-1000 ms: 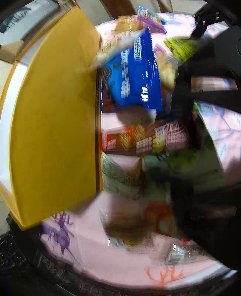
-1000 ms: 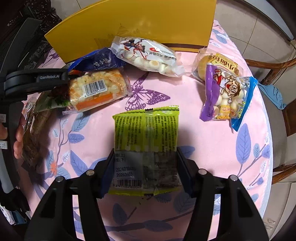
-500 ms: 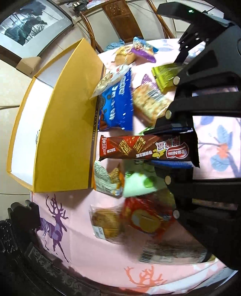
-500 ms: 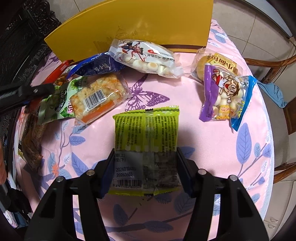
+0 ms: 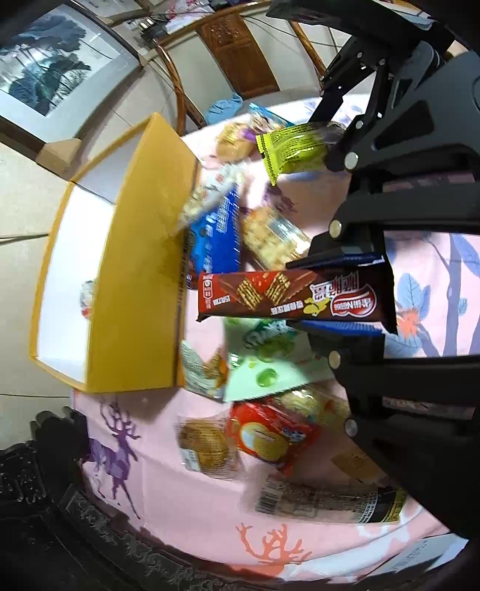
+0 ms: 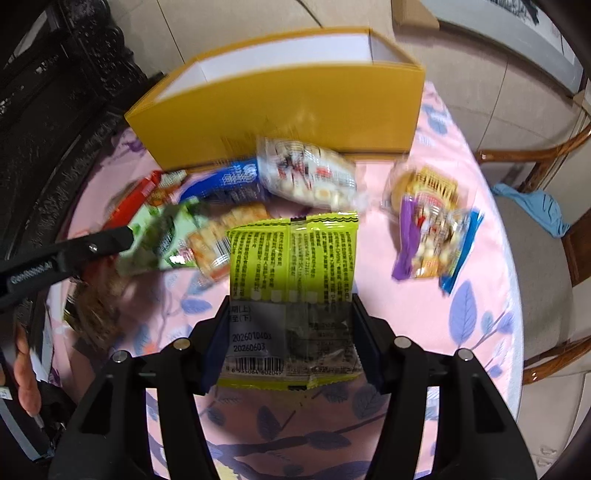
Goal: Organize snacks
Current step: 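Carry the green packet with the right tool while the left tool carries the chocolate bar into the box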
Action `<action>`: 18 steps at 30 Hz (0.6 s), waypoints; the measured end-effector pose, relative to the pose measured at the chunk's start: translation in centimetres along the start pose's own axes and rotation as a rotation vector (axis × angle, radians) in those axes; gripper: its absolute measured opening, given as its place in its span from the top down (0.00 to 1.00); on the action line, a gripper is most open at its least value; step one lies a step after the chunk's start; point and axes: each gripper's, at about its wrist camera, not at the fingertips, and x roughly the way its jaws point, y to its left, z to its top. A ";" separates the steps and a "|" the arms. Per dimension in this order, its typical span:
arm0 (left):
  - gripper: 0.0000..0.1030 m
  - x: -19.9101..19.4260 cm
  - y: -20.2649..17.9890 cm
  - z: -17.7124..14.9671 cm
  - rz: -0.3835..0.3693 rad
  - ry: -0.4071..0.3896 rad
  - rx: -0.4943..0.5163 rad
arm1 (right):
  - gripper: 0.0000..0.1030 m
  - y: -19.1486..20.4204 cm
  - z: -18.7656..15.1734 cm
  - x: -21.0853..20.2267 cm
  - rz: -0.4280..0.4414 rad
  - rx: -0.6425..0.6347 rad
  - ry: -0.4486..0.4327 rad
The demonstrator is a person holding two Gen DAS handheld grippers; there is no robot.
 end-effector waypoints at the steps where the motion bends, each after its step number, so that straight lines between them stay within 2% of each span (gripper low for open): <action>1: 0.77 -0.3 -0.1 0.3 -0.005 -0.007 0.000 | 0.41 0.1 0.7 -0.5 0.002 -0.001 -0.014; 9: 0.77 -2.3 -2.4 6.7 0.001 -0.086 0.018 | 0.41 0.7 8.6 -3.9 0.023 -0.019 -0.142; 18: 0.77 -2.2 -3.7 14.1 0.031 -0.146 0.045 | 0.41 0.6 17.0 -3.3 0.021 -0.012 -0.203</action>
